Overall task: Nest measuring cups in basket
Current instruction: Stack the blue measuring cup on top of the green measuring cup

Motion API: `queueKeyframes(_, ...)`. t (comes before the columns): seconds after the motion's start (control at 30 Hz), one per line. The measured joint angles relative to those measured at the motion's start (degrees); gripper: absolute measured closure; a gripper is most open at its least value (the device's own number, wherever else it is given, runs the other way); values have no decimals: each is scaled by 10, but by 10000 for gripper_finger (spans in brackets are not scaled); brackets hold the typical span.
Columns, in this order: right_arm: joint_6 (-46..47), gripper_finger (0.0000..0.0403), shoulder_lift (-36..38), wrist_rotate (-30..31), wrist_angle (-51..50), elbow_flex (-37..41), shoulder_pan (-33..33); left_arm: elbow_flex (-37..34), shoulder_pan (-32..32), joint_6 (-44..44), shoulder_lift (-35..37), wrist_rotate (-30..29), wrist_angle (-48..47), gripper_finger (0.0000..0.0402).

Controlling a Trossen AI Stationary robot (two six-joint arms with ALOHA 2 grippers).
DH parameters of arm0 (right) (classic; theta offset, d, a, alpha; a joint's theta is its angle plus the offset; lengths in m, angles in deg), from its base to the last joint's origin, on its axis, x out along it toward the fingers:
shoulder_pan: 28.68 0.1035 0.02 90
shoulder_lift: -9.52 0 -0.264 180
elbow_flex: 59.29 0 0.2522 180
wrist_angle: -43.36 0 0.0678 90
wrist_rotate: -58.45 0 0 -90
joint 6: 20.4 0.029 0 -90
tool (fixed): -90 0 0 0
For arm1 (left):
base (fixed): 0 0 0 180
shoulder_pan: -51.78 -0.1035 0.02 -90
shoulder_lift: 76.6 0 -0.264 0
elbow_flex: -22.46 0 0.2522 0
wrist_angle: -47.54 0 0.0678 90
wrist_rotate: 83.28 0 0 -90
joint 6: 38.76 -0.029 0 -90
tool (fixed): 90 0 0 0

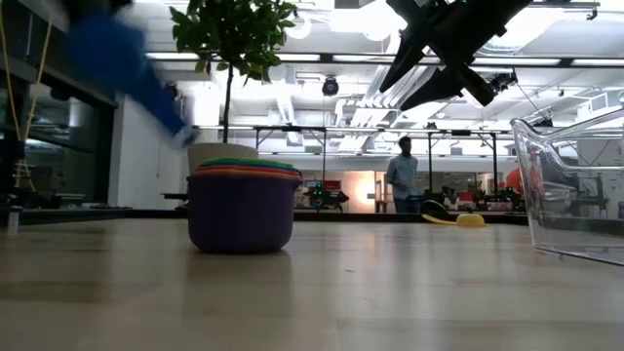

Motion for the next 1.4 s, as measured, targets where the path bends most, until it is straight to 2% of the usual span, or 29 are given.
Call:
queueKeyframes(0.1,-1,213,0,0,-3,0,0,63,27,-32,-37,-102,-15,387)
queueKeyframes(0.27,-8,213,0,2,-8,0,0,129,13,-175,-114,-226,-25,387)
queueKeyframes(0.37,-16,213,0,-1,-9,0,0,140,-6,-250,-153,-260,-20,387)
queueKeyframes(0.43,-17,213,0,-3,-16,0,0,139,-16,-269,-177,-267,-21,387)
queueKeyframes(0.57,-17,213,0,-3,-31,0,0,139,-18,-264,-220,-273,-16,387)
queueKeyframes(0.7,-27,213,0,-4,-47,0,0,139,1,-246,-257,-311,-5,387)
queueKeyframes(0.83,-43,213,0,-4,-52,0,0,142,15,-198,-273,-284,17,387)
queueKeyframes(0.93,-43,213,0,-3,-55,0,0,165,17,-133,-284,-247,15,387)
queueKeyframes(1.0,-43,213,0,2,-61,0,0,187,16,-104,-293,-244,15,387)
queueKeyframes(1.2,-63,213,0,4,-64,0,0,221,5,-69,-346,-207,0,387)
queueKeyframes(1.4,-63,213,0,4,-76,0,0,243,1,-69,-400,-195,-2,387)
